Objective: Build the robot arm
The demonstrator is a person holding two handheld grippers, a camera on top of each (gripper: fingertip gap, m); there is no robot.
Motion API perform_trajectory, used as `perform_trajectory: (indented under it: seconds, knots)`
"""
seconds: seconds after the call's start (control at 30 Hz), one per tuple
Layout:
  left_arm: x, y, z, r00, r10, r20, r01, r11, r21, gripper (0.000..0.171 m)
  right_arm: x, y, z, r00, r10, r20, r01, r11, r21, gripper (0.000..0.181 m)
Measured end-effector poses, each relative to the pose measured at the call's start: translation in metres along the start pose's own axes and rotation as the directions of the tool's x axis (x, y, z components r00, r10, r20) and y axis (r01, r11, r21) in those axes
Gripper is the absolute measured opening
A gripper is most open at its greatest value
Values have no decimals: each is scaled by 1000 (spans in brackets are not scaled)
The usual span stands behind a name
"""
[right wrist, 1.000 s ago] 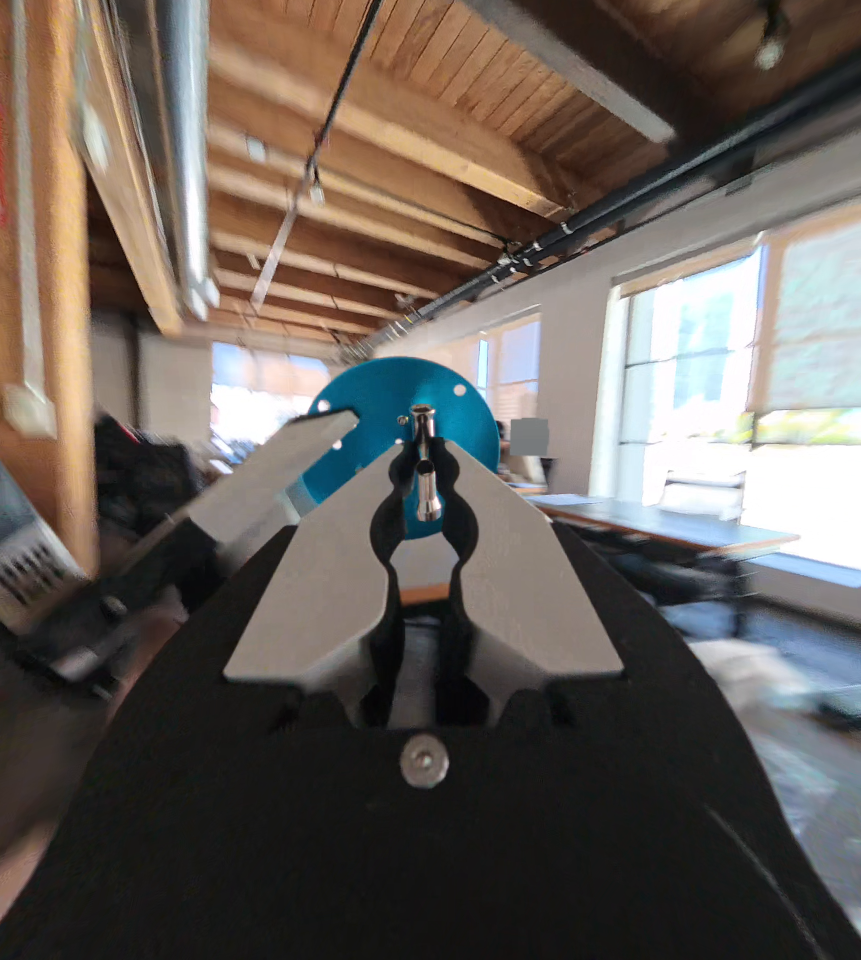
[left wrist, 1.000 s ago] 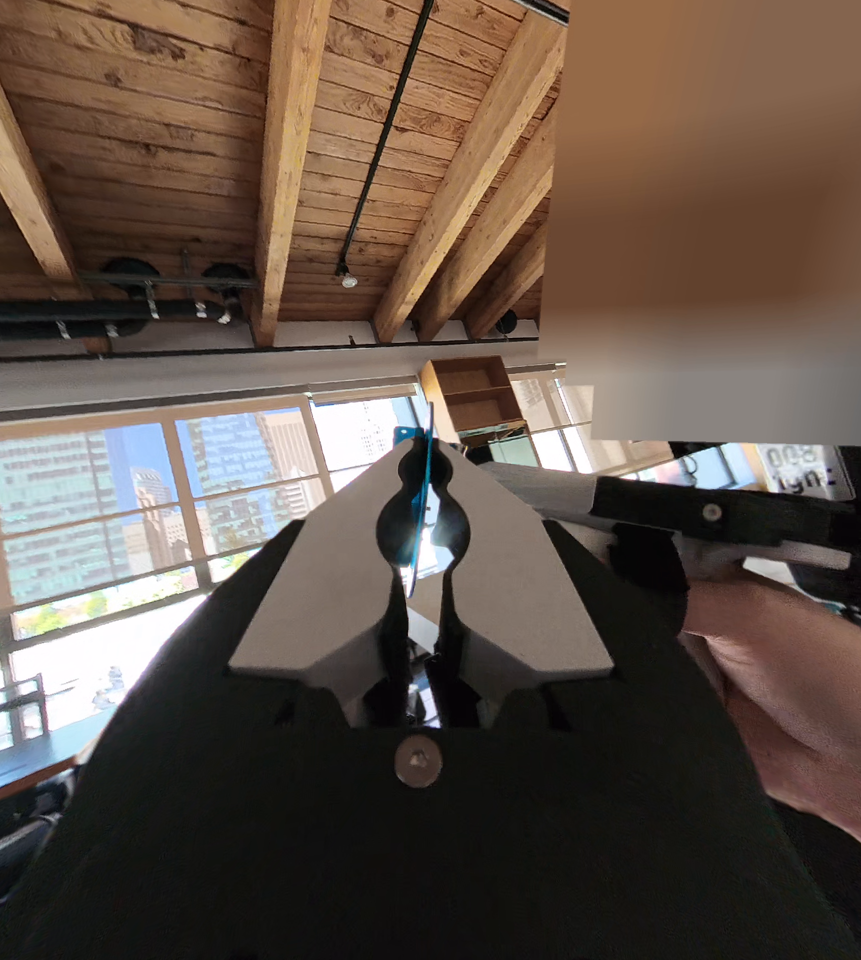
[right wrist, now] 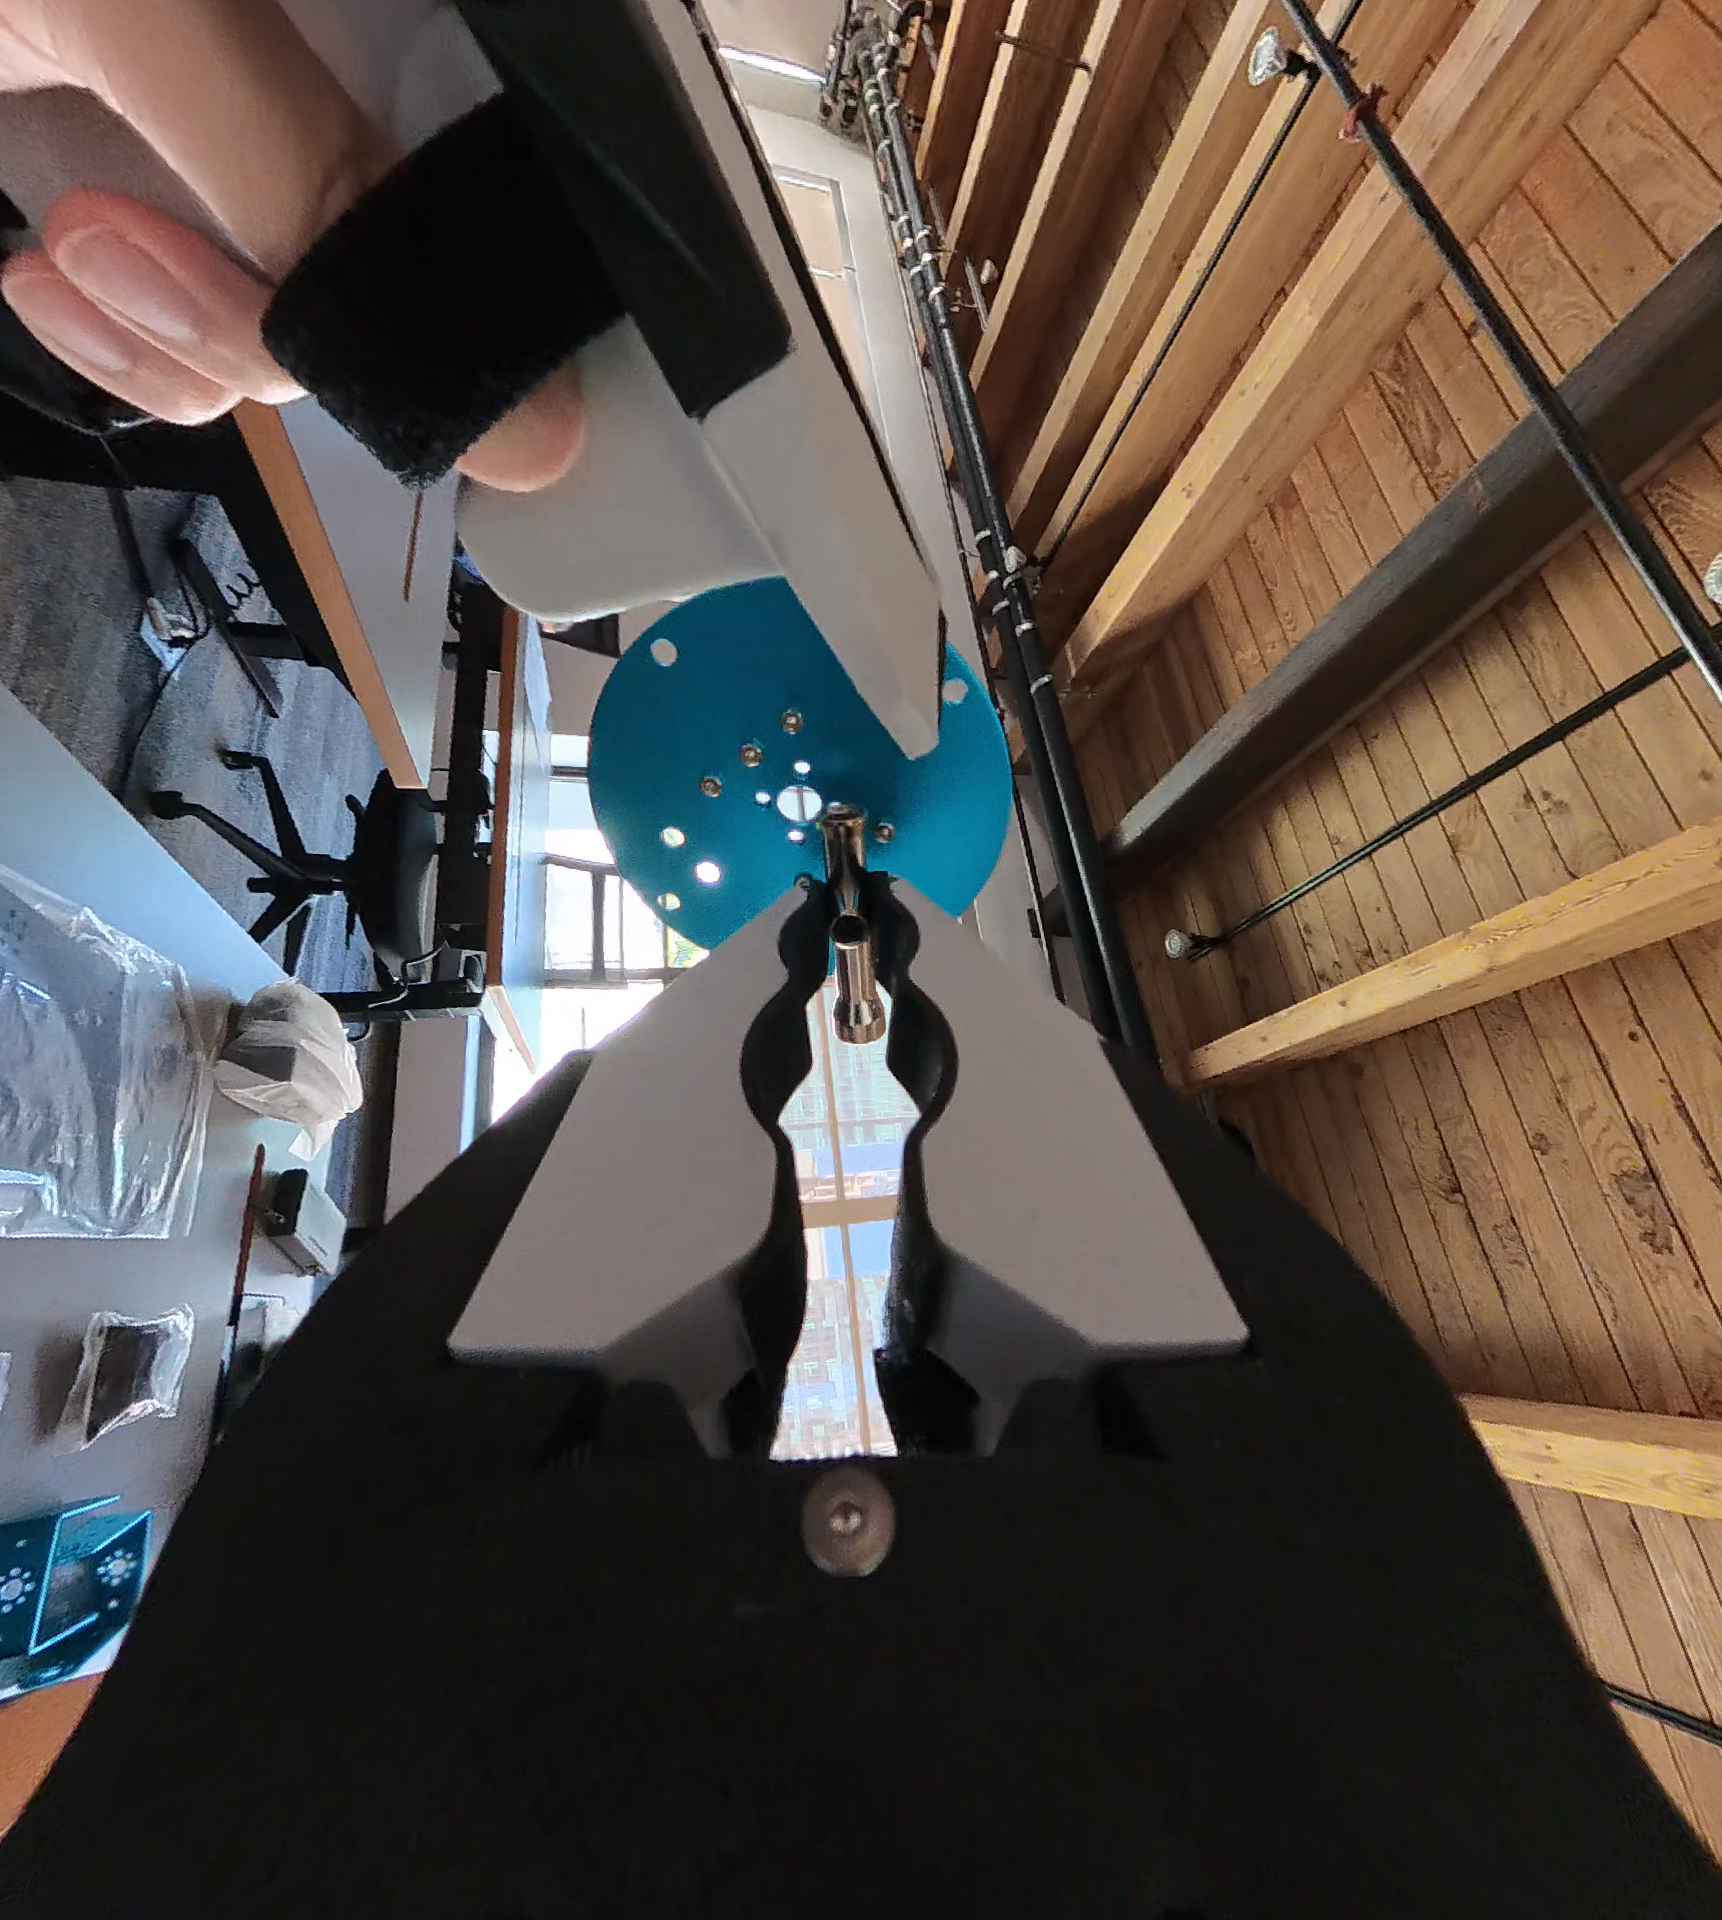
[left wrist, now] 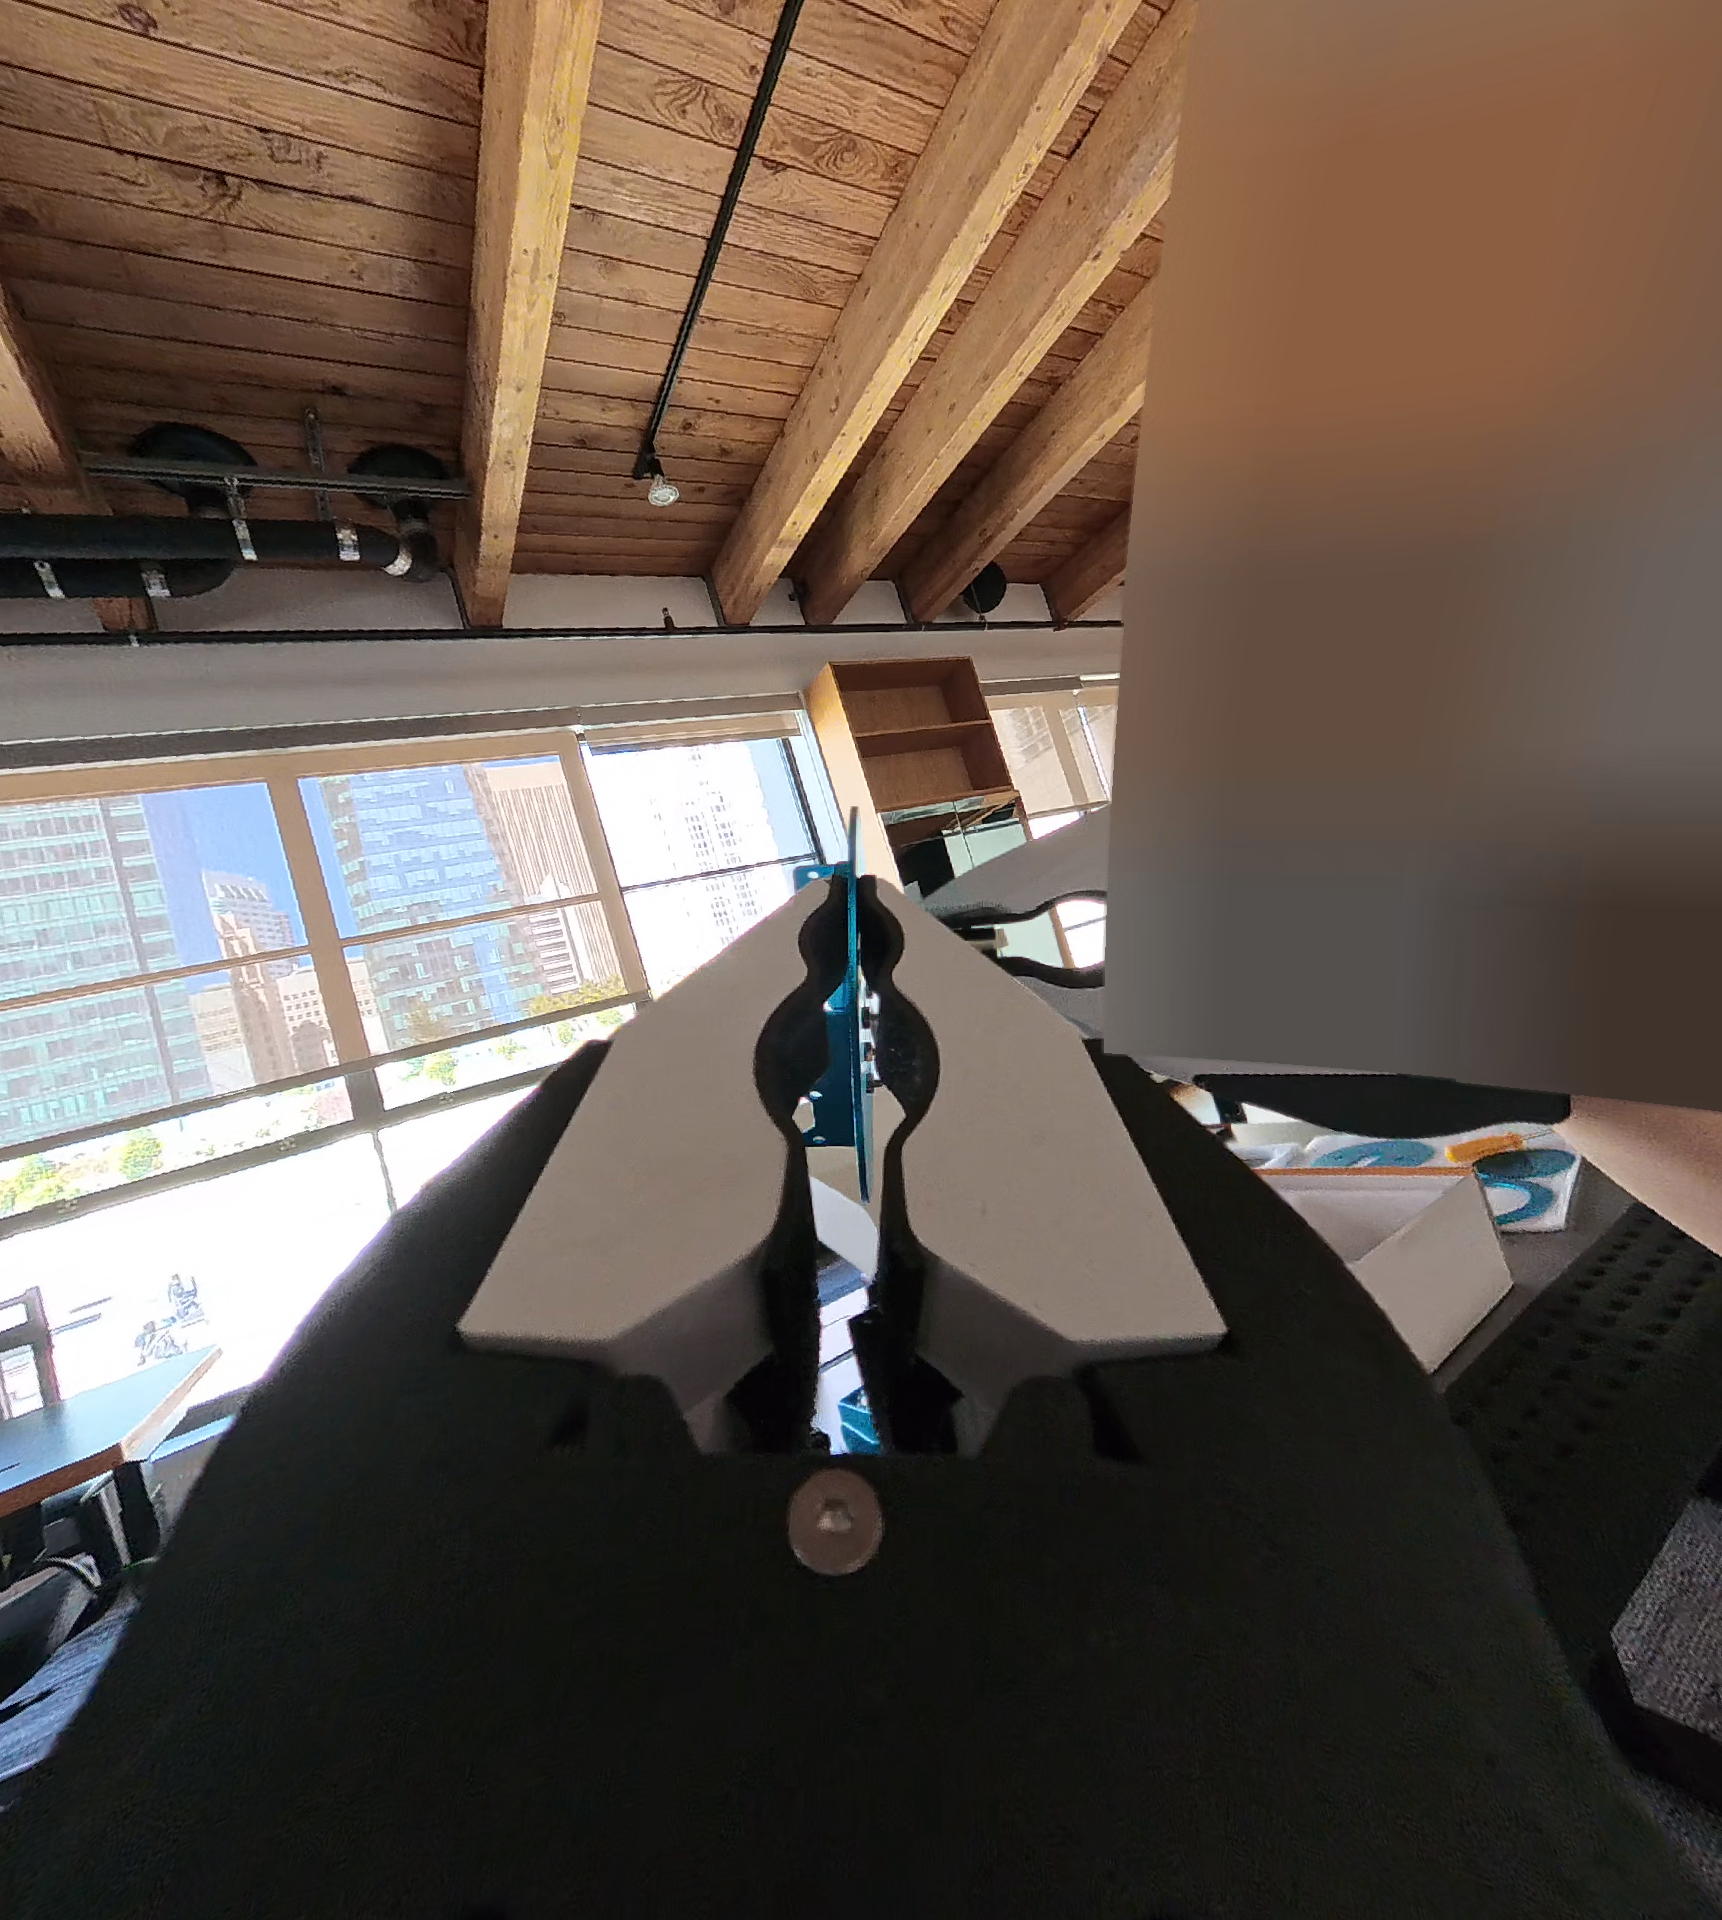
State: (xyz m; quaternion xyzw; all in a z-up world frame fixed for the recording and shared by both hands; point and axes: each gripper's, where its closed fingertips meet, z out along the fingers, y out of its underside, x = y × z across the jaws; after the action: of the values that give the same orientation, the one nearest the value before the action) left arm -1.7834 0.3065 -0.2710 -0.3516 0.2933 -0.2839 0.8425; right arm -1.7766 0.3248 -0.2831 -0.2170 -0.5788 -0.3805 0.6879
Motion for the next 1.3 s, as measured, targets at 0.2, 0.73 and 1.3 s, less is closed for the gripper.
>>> perform_trajectory:
  seconds: [0.2, 0.73, 1.3]
  knots:
    - [1, -1, 0, 999, -34, -22, 34, 999, 6, 0, -1, -1, 1, 1000, -23, 22, 22, 1000, 15, 7]
    - [-1, -3, 5, 958, -272, -92, 274, 962, 6, 0, 3, 8, 1, 977, 213, -29, -214, 976, -45, 7]
    - [-2, 2, 17, 984, 169, 52, -173, 981, 90, 0, 3, 21, 17, -580, 710, 398, -676, -693, 251, 6]
